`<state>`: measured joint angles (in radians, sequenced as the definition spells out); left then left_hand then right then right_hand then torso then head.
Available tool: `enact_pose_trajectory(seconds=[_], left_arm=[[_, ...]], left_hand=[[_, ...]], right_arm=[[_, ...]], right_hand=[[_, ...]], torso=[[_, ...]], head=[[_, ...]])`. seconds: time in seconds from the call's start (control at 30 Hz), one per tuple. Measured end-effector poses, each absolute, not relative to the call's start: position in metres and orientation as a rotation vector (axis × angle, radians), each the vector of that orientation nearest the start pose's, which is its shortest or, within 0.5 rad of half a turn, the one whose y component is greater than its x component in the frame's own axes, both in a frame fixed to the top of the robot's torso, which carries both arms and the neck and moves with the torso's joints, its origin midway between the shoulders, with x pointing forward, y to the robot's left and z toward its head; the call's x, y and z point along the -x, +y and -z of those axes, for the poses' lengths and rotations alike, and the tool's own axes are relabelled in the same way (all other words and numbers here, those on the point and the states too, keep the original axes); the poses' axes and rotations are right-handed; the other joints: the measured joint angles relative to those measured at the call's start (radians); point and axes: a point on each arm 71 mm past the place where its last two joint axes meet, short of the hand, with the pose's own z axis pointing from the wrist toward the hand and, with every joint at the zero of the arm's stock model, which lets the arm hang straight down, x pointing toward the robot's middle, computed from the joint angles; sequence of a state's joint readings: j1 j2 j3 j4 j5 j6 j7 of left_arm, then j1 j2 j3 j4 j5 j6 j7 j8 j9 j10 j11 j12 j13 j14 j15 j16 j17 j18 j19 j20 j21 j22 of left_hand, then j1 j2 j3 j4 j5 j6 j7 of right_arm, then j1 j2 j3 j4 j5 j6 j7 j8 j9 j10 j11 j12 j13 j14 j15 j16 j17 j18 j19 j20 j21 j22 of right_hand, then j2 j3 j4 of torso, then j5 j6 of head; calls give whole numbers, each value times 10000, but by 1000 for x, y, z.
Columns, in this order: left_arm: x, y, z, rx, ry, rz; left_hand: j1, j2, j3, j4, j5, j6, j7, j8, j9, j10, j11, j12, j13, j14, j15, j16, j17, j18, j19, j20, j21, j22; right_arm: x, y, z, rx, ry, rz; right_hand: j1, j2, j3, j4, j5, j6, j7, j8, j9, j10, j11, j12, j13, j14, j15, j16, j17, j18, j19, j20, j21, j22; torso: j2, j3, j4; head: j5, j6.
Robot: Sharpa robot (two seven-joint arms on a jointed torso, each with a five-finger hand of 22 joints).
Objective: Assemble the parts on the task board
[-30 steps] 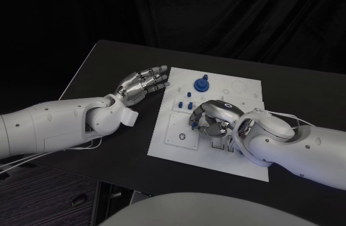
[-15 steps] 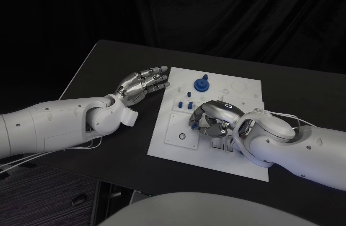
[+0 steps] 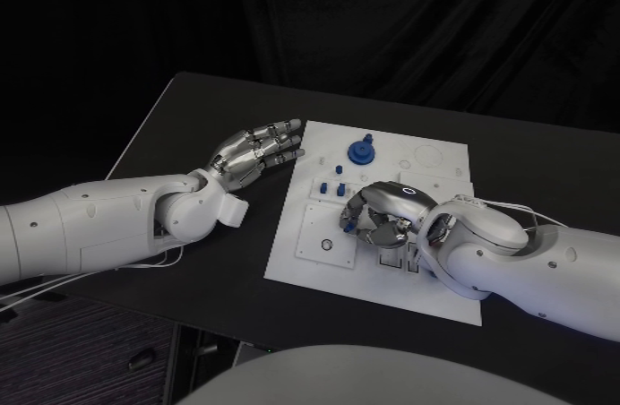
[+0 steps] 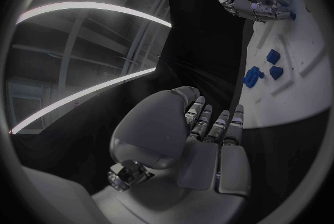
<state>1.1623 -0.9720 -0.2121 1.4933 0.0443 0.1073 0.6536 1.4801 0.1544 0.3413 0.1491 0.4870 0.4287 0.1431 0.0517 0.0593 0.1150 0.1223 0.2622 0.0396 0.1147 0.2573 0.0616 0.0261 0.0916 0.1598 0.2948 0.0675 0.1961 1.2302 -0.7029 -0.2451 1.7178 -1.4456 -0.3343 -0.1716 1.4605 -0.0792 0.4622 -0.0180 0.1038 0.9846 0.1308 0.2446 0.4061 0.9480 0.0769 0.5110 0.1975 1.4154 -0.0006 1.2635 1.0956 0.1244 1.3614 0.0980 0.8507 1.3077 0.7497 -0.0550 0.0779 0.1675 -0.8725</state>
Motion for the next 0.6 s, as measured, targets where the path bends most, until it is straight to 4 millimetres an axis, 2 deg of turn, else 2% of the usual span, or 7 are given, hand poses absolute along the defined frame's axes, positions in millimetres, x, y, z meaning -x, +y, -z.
enact_pose_trajectory(seconds=[0.5,0.53,0.6], left_arm=[[-448,269,237,11072,14324,18536],[-448,269,237,11074,14329,18536],[-448,268,237,11078,14337,18538]], left_hand=[[0,0,0,-1,0,0,0,0,-1,0,0,0,0,0,0,0,0,0,0,0,0,0],[0,0,0,0,0,0,0,0,-1,0,0,0,0,0,0,0,0,0,0,0,0,0],[0,0,0,-1,0,0,0,0,4,0,0,0,0,0,0,0,0,1,0,0,0,0]], right_arm=[[-405,-83,226,3816,18080,-8710],[-405,-83,226,3821,18078,-8705],[-405,-83,226,3828,18077,-8702]], right_hand=[[0,0,-28,28,0,-38,35,-85,-19,-157,53,116,94,-69,-2,-5,-27,1,-70,4,-98,-2],[0,0,-57,57,0,-38,36,-106,-28,-193,18,164,110,-69,-2,-5,-27,1,-70,3,-98,-2],[-74,-66,-112,113,0,-156,112,-250,-71,-399,79,167,162,-110,39,-5,-44,1,-110,43,-159,-2]], torso=[[2,-8,10],[4,-8,12],[6,-9,13]], head=[[12,0],[12,0],[4,0]])
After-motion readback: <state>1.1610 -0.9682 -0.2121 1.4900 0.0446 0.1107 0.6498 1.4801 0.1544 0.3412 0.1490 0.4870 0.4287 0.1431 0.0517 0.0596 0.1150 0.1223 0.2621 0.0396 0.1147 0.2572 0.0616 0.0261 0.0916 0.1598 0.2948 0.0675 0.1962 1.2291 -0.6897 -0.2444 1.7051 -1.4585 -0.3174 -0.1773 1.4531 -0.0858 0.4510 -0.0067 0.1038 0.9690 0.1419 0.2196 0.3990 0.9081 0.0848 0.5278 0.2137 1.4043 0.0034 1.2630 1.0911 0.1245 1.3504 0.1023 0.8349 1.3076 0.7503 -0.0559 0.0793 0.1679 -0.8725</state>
